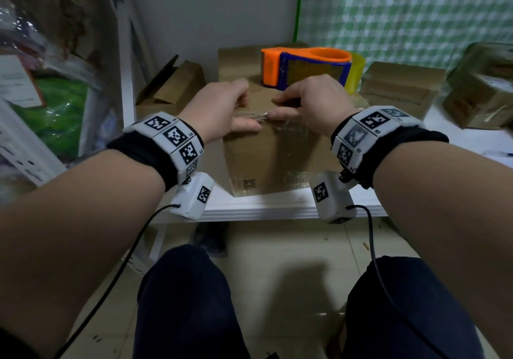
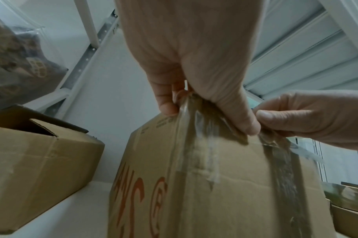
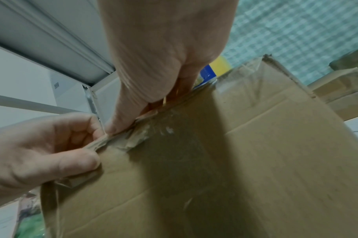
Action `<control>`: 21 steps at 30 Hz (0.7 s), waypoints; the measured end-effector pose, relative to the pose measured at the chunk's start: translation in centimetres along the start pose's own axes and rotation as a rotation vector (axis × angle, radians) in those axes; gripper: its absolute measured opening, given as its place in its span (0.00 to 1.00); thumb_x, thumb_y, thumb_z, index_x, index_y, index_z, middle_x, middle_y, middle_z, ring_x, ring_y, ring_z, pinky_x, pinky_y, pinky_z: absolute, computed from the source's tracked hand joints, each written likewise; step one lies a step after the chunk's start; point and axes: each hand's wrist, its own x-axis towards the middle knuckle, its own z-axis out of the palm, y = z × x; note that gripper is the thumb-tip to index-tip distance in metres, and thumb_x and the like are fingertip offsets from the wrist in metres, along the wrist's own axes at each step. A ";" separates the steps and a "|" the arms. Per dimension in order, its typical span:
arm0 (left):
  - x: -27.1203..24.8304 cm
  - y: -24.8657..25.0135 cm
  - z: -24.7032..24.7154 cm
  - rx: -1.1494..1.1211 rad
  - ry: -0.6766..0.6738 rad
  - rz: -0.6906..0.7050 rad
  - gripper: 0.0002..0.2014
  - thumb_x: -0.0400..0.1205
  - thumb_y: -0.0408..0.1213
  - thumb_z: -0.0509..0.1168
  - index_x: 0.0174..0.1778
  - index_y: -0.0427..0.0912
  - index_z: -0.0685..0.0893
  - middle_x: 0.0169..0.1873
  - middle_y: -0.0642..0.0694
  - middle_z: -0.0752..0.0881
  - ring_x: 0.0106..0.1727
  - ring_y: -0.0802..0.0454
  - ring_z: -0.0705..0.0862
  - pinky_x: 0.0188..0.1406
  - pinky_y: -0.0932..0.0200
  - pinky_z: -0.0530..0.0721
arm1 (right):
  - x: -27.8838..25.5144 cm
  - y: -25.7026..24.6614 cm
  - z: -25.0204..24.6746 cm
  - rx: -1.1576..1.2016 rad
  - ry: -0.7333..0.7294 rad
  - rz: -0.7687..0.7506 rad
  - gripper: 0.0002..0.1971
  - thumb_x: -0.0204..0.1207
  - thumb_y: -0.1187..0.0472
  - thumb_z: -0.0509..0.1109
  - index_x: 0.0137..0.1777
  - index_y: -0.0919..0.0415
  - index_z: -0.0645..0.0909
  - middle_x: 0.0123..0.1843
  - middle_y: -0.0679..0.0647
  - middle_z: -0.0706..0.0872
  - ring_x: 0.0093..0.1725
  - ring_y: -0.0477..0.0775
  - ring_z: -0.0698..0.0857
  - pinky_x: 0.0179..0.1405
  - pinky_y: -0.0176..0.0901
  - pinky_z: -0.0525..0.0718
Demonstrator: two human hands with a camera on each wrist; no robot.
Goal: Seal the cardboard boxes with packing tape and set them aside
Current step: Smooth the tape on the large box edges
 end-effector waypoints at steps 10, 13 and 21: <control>-0.3 0.4 -0.6 0.099 -0.100 0.064 0.27 0.66 0.53 0.78 0.48 0.46 0.69 0.42 0.49 0.75 0.43 0.50 0.75 0.40 0.56 0.70 | -0.7 0.2 -0.5 -0.015 -0.038 -0.044 0.26 0.72 0.36 0.68 0.62 0.52 0.86 0.56 0.52 0.89 0.57 0.54 0.84 0.58 0.50 0.82; 0.1 1.1 -1.1 0.228 -0.180 0.040 0.31 0.62 0.56 0.79 0.46 0.47 0.67 0.39 0.50 0.75 0.42 0.49 0.75 0.38 0.55 0.72 | -1.2 1.4 -1.2 -0.040 0.087 -0.016 0.21 0.74 0.38 0.68 0.50 0.56 0.88 0.43 0.54 0.88 0.46 0.55 0.84 0.42 0.44 0.79; 1.8 4.2 0.5 0.218 -0.003 -0.015 0.34 0.73 0.72 0.54 0.57 0.44 0.79 0.53 0.43 0.79 0.57 0.44 0.77 0.54 0.47 0.80 | -3.5 4.8 -2.7 -0.229 0.277 0.182 0.22 0.77 0.38 0.64 0.46 0.58 0.85 0.43 0.59 0.85 0.47 0.62 0.84 0.37 0.44 0.72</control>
